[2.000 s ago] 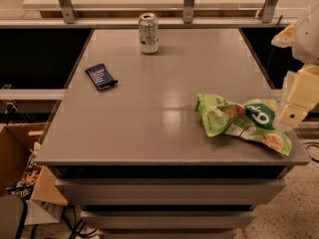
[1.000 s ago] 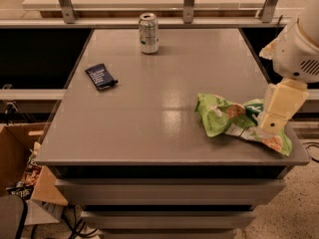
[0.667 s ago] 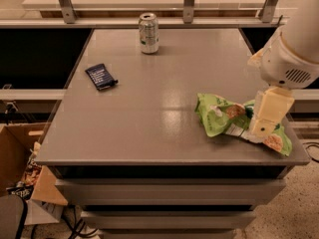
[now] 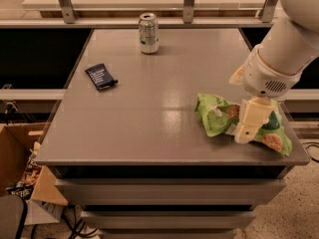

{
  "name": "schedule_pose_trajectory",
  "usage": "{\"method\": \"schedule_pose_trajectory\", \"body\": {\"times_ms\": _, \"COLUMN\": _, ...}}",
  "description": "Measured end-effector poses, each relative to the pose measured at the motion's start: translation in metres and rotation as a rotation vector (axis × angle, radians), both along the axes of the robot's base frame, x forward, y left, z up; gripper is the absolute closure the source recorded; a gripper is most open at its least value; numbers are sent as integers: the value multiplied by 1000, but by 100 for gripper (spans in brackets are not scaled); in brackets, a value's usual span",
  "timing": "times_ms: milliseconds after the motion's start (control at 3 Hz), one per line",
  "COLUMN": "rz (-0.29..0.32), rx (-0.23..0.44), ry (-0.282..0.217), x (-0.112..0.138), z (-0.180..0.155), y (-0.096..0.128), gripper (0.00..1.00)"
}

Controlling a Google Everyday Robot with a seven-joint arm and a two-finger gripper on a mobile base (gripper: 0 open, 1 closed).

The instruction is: Move green rice chip bag near rxbar blueberry

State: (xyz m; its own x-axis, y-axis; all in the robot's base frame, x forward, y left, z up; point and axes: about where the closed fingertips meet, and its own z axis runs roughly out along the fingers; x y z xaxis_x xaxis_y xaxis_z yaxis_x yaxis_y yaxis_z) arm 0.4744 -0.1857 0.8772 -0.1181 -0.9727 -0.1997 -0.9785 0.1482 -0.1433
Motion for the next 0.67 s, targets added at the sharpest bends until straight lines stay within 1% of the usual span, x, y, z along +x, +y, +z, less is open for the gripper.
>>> {"method": "schedule_pose_trajectory", "body": {"times_ms": 333, "rz": 10, "rx": 5, "ry": 20, "x": 5, "z": -14, "y": 0, "gripper": 39}}
{"method": "schedule_pose_trajectory", "body": {"times_ms": 667, "rz": 12, "rx": 8, "ry": 24, "x": 9, "z": -19, "y": -2, "gripper": 62}}
